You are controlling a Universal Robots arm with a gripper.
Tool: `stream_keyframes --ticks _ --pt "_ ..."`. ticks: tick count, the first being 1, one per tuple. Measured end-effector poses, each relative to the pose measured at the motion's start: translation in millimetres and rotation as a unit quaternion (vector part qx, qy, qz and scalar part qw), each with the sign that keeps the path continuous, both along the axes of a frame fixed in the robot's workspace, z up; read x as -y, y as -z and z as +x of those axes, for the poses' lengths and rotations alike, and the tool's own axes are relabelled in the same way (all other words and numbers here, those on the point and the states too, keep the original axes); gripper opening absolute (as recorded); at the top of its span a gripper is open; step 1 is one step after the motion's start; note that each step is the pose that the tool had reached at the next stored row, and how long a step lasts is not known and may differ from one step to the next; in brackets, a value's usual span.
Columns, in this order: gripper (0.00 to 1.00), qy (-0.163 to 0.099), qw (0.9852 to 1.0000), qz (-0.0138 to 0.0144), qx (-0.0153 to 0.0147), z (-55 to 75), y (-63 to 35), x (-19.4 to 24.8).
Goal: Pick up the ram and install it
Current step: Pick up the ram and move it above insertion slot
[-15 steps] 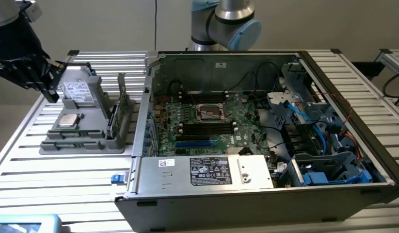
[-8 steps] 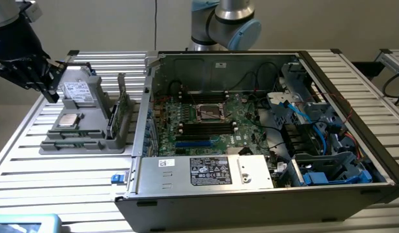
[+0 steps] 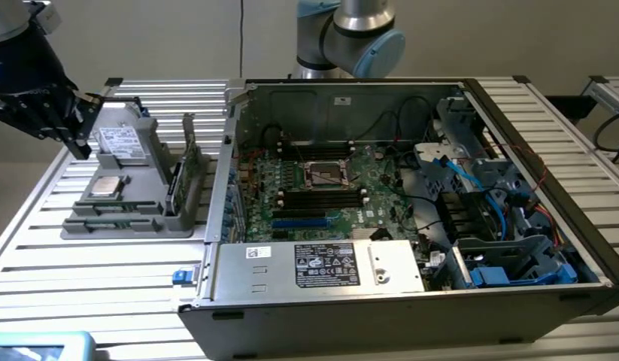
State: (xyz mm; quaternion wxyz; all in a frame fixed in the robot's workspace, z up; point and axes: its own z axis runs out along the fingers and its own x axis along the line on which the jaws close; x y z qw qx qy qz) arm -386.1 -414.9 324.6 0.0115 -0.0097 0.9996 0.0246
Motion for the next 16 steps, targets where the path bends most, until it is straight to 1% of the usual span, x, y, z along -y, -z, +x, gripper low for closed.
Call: stream_keyframes --ticks 2,4,6,8,10,12,13,16 --pt "0.11 -0.018 0.9998 0.0 0.0 0.0 0.1 0.0" --pt "0.11 -0.036 0.9993 0.0 0.0 0.0 0.1 0.0" --pt "0.11 -0.054 0.9985 0.0 0.0 0.0 0.2 0.0" --pt "0.11 -0.073 0.9973 0.0 0.0 0.0 0.2 0.0" --pt "0.11 -0.091 0.9959 0.0 0.0 0.0 0.3 0.0" --pt "0.11 -0.109 0.9941 0.0 0.0 0.0 0.3 0.0" --pt "0.11 -0.118 0.993 0.0 0.0 0.0 0.3 0.0" --pt "0.11 -0.145 0.9894 0.0 0.0003 0.1 0.3 0.0"
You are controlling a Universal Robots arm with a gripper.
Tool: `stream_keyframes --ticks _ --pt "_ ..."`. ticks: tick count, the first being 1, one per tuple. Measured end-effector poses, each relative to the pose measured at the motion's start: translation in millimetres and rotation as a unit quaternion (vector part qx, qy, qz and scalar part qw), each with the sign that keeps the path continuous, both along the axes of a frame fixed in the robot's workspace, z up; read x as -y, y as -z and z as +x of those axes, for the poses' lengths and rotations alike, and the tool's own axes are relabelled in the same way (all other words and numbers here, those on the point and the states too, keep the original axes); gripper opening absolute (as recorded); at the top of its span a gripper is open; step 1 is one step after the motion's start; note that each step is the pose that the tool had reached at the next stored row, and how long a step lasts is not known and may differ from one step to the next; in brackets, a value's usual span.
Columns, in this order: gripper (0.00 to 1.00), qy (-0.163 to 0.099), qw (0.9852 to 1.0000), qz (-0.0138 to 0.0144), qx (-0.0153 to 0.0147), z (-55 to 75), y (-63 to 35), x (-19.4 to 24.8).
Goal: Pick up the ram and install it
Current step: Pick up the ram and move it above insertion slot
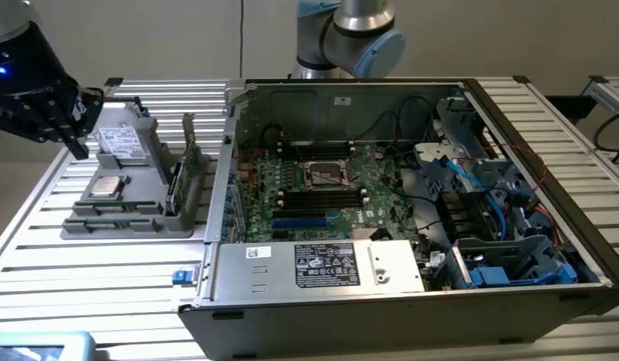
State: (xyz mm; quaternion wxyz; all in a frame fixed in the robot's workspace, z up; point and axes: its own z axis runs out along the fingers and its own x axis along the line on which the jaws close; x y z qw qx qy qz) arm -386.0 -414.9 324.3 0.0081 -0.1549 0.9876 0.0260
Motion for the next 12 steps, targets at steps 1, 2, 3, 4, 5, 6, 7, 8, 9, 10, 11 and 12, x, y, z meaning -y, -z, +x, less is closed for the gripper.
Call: stream_keyframes --ticks 1,2,3,4,5,6,7,8,9,10,11,12 --pt "0.11 -0.009 1.0 0.0 0.0 0.0 0.0 0.0" --pt "0.11 -0.018 0.9998 0.0 0.0 0.0 0.0 0.0" --pt "0.11 -0.027 0.9996 0.0 0.0 0.0 0.0 0.0" --pt "0.11 -0.036 0.9993 0.0 0.0 0.0 0.0 0.0" --pt "0.11 -0.045 0.999 0.0 0.0 0.0 0.0 0.0" --pt "0.11 -0.054 0.9985 0.0 0.0 0.0 0.0 0.0" --pt "0.11 -0.063 0.998 0.0 0.0 0.0 0.1 0.0" --pt "0.11 -0.072 0.9974 0.0 0.0 0.0 0.1 0.0" --pt "0.11 -0.081 0.9967 0.0 0.0001 0.0 0.1 0.0" --pt "0.11 -0.09 0.9959 0.0 0.0 0.0 0.1 0.0" --pt "0.11 -0.099 0.9951 0.0 0.0 0.0 0.1 0.0" --pt "0.11 -0.109 0.994 0.0 0.0 0.0 0.1 0.0"
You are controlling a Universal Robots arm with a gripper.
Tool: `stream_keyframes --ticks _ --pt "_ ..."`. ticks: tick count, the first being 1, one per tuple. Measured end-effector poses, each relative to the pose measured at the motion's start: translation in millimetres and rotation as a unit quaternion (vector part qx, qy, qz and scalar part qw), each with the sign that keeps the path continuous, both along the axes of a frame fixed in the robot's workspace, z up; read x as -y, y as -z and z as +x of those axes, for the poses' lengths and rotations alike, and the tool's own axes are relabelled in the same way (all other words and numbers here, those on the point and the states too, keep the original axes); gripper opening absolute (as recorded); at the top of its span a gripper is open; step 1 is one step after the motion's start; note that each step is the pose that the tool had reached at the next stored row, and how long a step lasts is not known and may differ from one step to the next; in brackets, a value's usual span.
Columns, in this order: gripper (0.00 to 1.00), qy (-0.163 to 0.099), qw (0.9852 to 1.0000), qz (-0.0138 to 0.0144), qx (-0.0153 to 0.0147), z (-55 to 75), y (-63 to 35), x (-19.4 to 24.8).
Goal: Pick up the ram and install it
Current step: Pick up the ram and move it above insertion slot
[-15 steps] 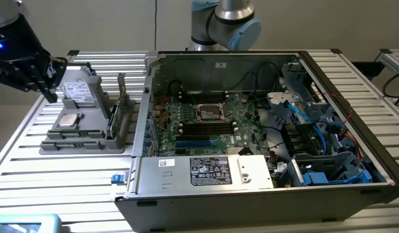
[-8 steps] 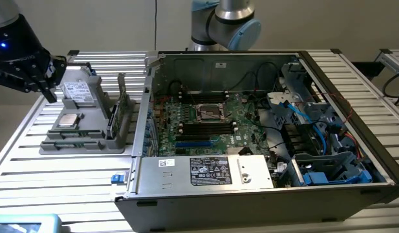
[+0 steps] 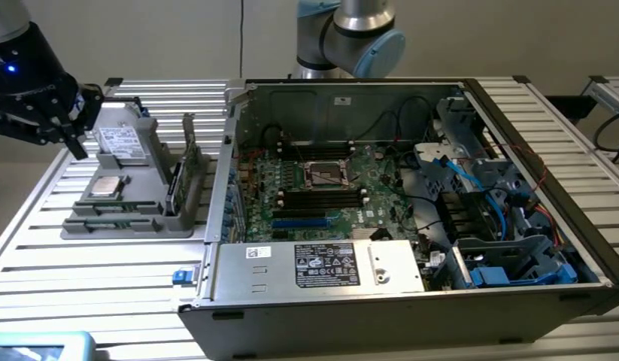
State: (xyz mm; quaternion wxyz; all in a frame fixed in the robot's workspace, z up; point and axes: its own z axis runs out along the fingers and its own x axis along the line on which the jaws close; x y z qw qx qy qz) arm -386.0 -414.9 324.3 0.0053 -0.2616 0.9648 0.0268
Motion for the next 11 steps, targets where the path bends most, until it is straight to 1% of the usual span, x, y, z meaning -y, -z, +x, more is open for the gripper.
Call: stream_keyframes --ticks 3,5,8,11 --pt "0.11 -0.027 0.9996 0.0 0.0 0.0 0.0 0.0" --pt "0.11 -0.045 0.999 0.0 0.0 0.0 0.0 0.0" --pt "0.11 -0.073 0.9974 0.0 0.0 0.0 0.0 0.0" --pt "0.11 -0.099 0.9951 0.0 0.0 0.0 0.0 0.0"
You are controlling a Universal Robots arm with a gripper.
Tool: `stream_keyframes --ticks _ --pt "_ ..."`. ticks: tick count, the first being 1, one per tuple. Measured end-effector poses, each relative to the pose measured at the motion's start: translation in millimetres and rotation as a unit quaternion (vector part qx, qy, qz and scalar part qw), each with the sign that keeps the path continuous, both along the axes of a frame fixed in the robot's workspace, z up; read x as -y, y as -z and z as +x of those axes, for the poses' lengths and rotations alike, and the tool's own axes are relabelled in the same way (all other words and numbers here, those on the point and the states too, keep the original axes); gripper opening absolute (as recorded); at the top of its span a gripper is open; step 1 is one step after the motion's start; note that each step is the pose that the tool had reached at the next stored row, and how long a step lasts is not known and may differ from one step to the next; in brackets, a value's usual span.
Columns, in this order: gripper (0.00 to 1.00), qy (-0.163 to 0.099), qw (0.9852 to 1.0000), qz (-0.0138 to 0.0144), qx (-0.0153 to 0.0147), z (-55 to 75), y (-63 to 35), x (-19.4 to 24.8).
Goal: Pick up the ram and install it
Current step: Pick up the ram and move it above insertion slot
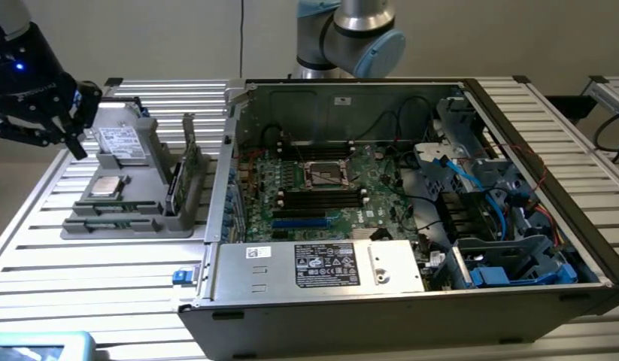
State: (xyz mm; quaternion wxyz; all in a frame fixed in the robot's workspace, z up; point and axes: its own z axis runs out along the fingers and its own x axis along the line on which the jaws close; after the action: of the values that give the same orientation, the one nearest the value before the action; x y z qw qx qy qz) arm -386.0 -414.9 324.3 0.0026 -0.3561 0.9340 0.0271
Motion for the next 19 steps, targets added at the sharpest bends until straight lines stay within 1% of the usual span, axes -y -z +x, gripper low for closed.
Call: stream_keyframes --ticks 3,6,9,12,14,17,19 --pt "0.11 -0.028 0.9996 0.0 0.0 0.0 0.0 0.0" --pt "0.11 -0.055 0.9985 0.0 0.0 0.0 0.0 0.0" --pt "0.11 -0.082 0.9966 0.0 0.0003 0.0 0.0 0.0" --pt "0.11 -0.109 0.9941 -0.0001 0.0015 0.1 0.0 0.0" --pt "0.11 -0.126 0.992 -0.0003 0.0036 0.0 0.0 0.0" --pt "0.11 -0.147 0.989 -0.0014 0.0095 0.0 -0.1 0.0" --pt "0.11 -0.162 0.9867 -0.0021 0.0129 0.1 0.0 0.0"
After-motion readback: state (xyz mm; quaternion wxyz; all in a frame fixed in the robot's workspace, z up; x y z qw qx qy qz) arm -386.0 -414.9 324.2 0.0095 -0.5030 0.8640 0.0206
